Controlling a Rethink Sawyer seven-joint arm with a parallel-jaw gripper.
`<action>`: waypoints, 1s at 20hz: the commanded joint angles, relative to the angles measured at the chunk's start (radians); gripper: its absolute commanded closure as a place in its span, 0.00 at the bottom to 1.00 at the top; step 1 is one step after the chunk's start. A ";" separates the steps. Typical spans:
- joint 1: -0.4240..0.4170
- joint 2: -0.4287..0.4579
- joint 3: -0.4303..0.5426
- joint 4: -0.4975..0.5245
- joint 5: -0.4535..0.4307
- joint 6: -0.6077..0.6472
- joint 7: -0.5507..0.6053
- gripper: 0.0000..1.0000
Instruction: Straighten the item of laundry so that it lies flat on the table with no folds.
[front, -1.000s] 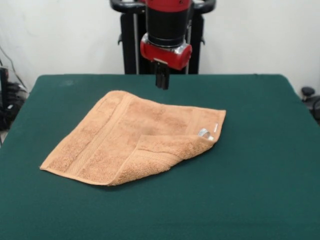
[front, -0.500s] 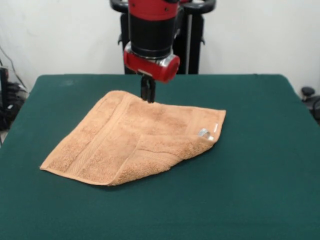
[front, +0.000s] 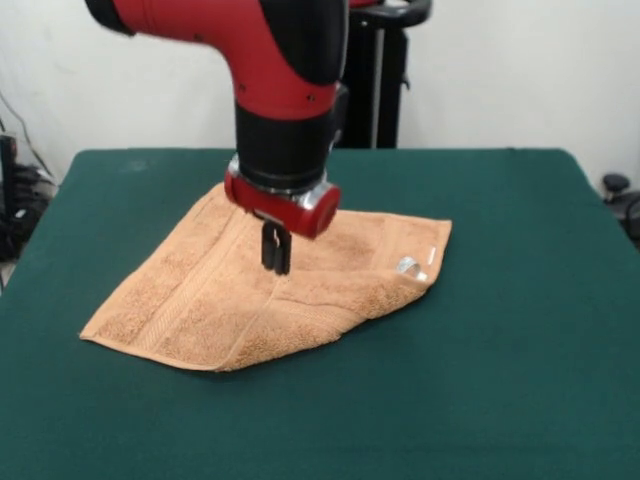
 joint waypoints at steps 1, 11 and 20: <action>0.057 0.150 0.046 -0.054 -0.003 -0.086 0.105 1.00; -0.028 0.245 0.114 -0.135 -0.019 -0.098 -0.038 1.00; -0.078 0.245 0.146 -0.170 -0.051 -0.041 -0.102 1.00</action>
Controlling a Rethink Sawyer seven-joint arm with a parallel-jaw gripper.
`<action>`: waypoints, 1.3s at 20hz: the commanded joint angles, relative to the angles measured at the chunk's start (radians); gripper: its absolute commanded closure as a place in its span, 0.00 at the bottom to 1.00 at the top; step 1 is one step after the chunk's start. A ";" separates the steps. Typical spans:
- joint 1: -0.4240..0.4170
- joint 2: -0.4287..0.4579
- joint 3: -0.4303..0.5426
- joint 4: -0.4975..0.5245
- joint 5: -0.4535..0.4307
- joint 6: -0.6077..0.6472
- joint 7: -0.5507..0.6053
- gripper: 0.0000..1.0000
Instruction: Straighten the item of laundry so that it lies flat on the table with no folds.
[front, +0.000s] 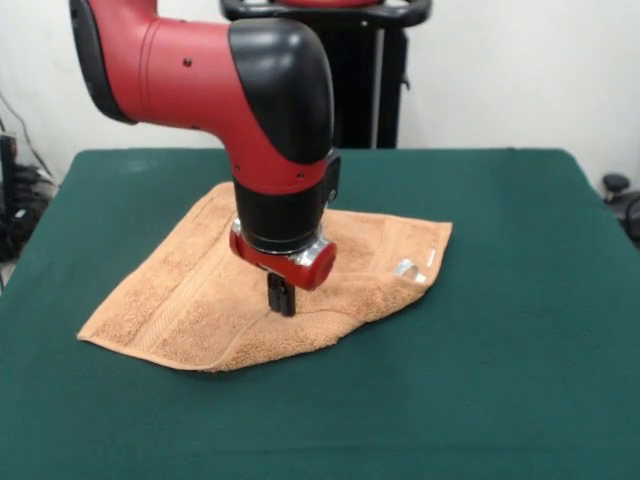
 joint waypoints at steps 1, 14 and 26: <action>-0.029 0.111 0.096 -0.087 -0.057 -0.053 -0.097 1.00; -0.028 0.058 0.098 -0.137 -0.059 0.089 -0.107 1.00; -0.028 -0.001 0.090 -0.076 -0.061 0.089 -0.096 1.00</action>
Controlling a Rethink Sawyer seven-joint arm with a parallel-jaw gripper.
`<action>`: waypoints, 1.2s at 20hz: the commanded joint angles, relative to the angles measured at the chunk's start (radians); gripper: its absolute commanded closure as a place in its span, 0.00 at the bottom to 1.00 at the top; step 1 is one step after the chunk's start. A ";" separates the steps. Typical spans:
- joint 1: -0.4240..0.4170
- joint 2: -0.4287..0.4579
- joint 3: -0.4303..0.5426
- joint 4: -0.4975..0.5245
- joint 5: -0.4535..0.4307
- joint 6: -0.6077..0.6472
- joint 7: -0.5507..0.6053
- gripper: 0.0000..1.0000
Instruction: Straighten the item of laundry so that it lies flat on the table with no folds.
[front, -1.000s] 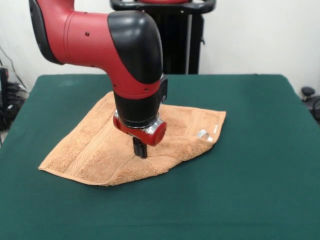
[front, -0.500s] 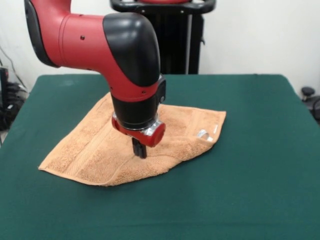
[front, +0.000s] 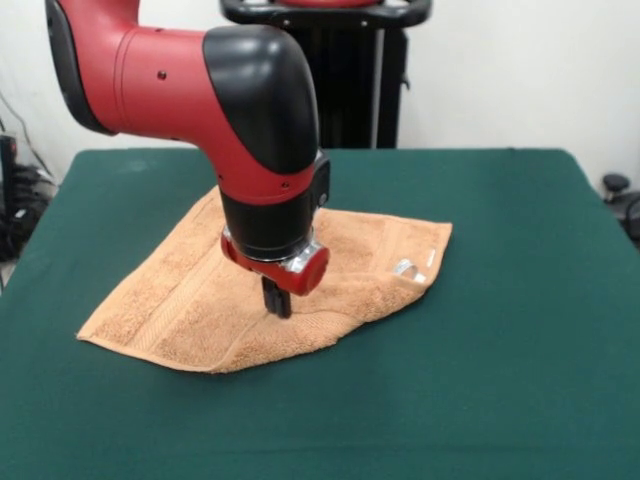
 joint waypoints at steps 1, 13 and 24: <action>-0.004 -0.027 0.063 0.000 -0.061 -0.020 -0.092 1.00; 0.003 -0.052 0.067 0.043 -0.085 -0.038 -0.078 0.00; 0.000 -0.050 0.067 0.043 -0.100 -0.052 -0.053 0.00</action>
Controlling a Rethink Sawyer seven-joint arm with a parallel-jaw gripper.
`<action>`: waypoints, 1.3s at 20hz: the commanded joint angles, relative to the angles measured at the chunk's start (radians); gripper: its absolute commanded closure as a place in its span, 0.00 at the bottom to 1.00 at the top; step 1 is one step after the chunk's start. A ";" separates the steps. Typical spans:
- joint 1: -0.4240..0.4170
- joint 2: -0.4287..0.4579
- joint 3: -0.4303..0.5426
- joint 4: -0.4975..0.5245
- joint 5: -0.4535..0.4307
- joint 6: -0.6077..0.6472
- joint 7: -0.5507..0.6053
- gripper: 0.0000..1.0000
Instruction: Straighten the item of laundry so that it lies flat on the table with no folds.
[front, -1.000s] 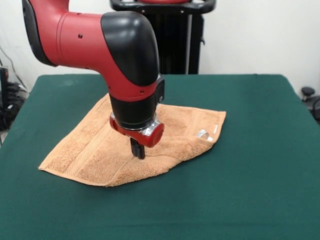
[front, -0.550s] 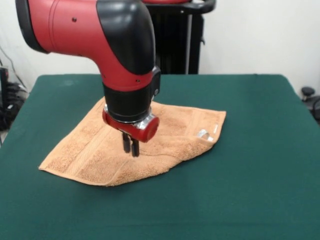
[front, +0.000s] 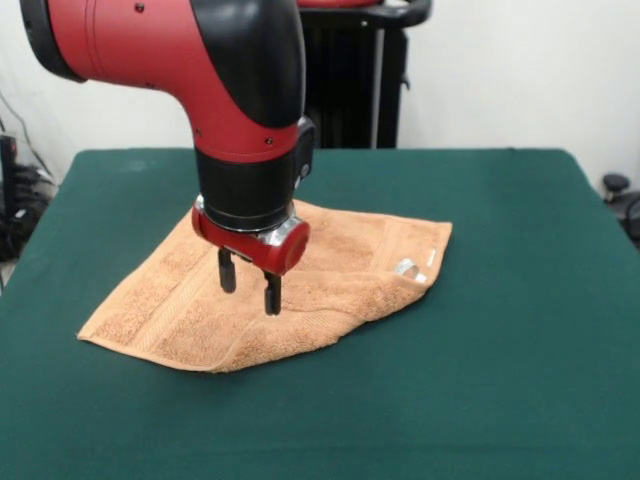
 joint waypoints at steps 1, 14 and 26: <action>0.004 0.041 0.068 0.036 -0.045 -0.049 -0.054 0.00; 0.016 0.116 0.078 -0.008 -0.047 -0.111 -0.030 0.00; 0.036 0.157 0.079 -0.056 -0.024 -0.122 -0.013 0.00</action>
